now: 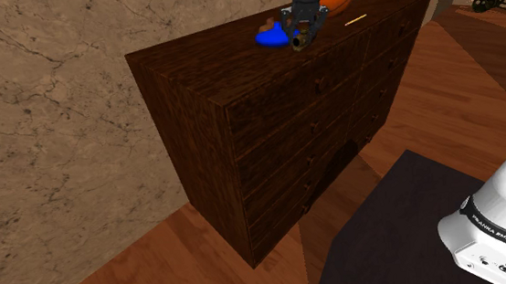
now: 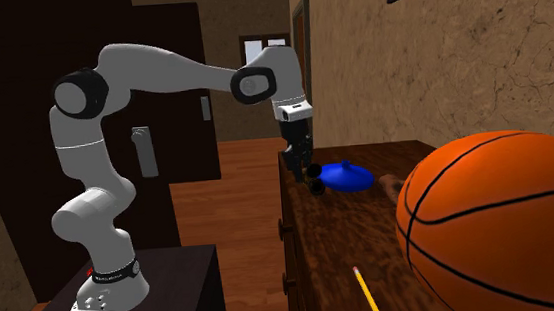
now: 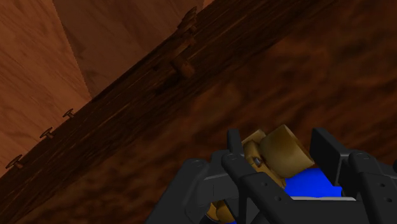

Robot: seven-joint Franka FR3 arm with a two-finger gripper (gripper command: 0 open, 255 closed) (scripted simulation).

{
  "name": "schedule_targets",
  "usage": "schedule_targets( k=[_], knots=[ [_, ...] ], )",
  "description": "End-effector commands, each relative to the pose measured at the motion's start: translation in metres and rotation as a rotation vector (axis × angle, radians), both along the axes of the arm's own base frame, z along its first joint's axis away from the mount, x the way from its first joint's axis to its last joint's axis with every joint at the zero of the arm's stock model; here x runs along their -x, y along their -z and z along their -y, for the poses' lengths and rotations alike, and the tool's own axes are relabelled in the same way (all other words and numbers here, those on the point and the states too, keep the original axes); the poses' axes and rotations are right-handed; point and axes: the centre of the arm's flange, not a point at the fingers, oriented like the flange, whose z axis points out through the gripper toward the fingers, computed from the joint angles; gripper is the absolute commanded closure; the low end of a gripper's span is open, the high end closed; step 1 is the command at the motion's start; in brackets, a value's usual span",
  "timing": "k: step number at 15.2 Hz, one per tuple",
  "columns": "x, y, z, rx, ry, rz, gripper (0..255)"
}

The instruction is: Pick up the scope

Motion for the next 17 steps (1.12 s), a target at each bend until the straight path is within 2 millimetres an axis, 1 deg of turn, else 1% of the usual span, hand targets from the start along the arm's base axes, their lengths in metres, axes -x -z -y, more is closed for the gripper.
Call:
schedule_targets(
  k=[1,15,17],
  knots=[
    [0.000,-0.005,0.000,0.000,0.000,-0.001,255],
    [0.000,-0.079,0.000,0.000,0.000,-0.001,255],
    [0.000,-0.080,0.000,0.000,0.000,-0.001,255]
  ],
)
